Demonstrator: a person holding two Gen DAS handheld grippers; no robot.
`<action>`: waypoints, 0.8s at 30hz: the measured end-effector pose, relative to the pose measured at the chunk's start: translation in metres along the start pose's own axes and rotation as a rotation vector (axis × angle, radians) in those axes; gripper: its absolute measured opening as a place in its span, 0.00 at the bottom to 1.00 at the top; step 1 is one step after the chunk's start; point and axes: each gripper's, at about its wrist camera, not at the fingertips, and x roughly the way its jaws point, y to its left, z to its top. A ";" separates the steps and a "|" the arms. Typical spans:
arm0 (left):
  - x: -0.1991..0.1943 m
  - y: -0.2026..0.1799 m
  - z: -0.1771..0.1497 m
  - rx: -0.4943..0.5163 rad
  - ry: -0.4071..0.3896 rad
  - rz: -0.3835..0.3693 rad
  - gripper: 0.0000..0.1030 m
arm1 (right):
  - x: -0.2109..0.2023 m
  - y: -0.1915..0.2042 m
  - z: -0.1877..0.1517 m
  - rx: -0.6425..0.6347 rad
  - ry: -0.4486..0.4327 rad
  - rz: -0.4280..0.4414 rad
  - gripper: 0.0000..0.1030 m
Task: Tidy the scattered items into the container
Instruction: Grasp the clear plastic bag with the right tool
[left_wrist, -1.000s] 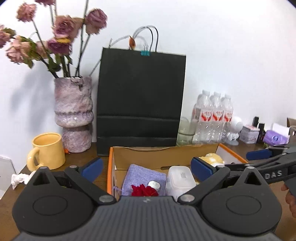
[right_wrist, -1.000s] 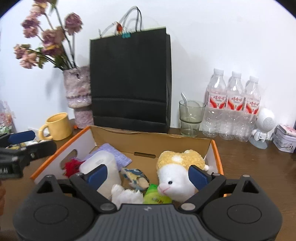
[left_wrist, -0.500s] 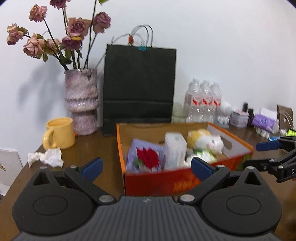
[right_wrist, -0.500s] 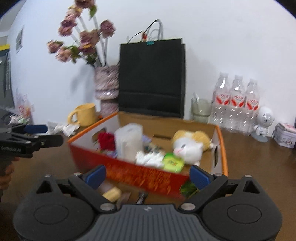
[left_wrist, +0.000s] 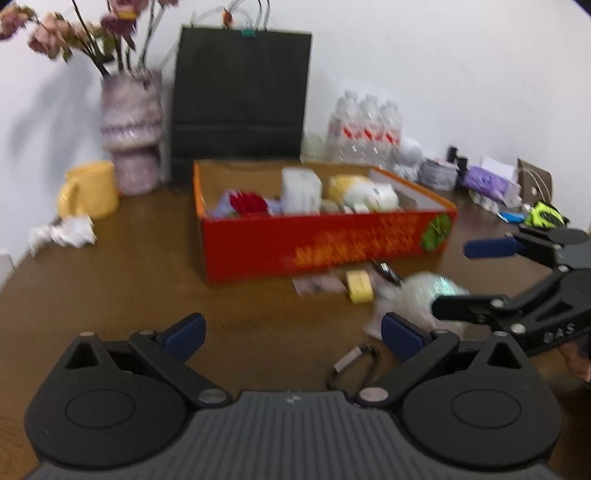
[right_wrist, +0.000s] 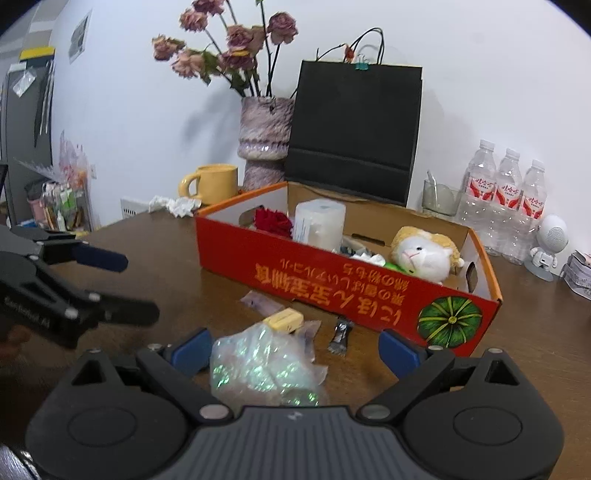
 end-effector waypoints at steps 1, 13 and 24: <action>0.001 -0.003 -0.001 0.013 0.003 -0.005 1.00 | 0.001 0.001 -0.001 0.003 0.007 -0.002 0.94; 0.020 -0.028 -0.010 0.089 0.082 -0.024 0.81 | 0.006 0.005 -0.010 0.048 0.042 0.032 0.64; 0.026 -0.041 -0.014 0.108 0.093 -0.005 0.29 | -0.003 0.008 -0.016 0.075 0.045 0.018 0.44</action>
